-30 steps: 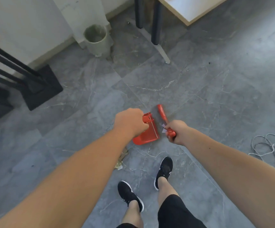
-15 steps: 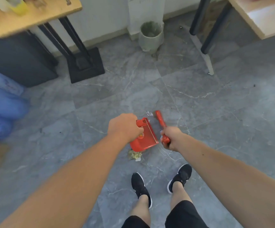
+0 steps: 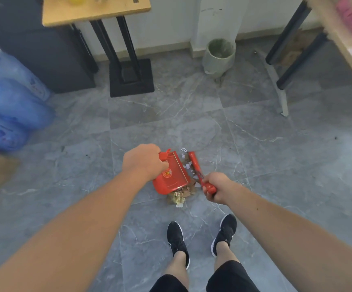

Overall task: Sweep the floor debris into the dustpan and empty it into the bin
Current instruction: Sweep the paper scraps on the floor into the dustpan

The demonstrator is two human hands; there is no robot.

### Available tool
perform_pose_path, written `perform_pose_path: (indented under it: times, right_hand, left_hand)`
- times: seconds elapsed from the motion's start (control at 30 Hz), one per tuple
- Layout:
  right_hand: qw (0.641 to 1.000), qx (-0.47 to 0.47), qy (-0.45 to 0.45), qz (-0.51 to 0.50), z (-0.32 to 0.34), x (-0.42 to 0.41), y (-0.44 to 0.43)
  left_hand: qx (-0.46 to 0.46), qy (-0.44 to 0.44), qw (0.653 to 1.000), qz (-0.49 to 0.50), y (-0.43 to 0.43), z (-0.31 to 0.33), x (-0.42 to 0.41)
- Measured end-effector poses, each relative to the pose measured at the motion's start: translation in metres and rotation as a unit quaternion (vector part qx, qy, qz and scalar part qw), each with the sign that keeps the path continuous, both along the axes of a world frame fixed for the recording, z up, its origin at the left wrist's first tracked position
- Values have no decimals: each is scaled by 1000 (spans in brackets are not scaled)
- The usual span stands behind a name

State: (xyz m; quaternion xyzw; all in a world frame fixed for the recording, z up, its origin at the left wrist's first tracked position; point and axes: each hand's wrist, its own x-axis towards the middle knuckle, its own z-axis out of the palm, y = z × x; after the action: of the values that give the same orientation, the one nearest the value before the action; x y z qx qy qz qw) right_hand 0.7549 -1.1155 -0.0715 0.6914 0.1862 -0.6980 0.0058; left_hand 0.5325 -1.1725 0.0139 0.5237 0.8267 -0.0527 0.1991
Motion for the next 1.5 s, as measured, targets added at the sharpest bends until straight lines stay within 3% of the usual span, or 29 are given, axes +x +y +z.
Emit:
perform_pose_path:
  times: [0.27,0.7,1.03,1.3,1.5]
  right_hand:
    - [1000,-12,8,24,9,-5,-1]
    - [991,47,-28,124,11,-22,54]
    - [962,87,-55,253,-3,-28,104]
    - [929,40,-35,366,0,-11,80]
    - [922,37,-42,383,4,-8,64]
  left_hand:
    - [-1,0,999,38,-17,5,-11]
    - [2,-6,992,129,-17,11,4]
    - [-10,-4,986,168,17,5,39]
    - [-13,17,975,221,5,11,48]
    - [-23,34,969,244,-21,28,45]
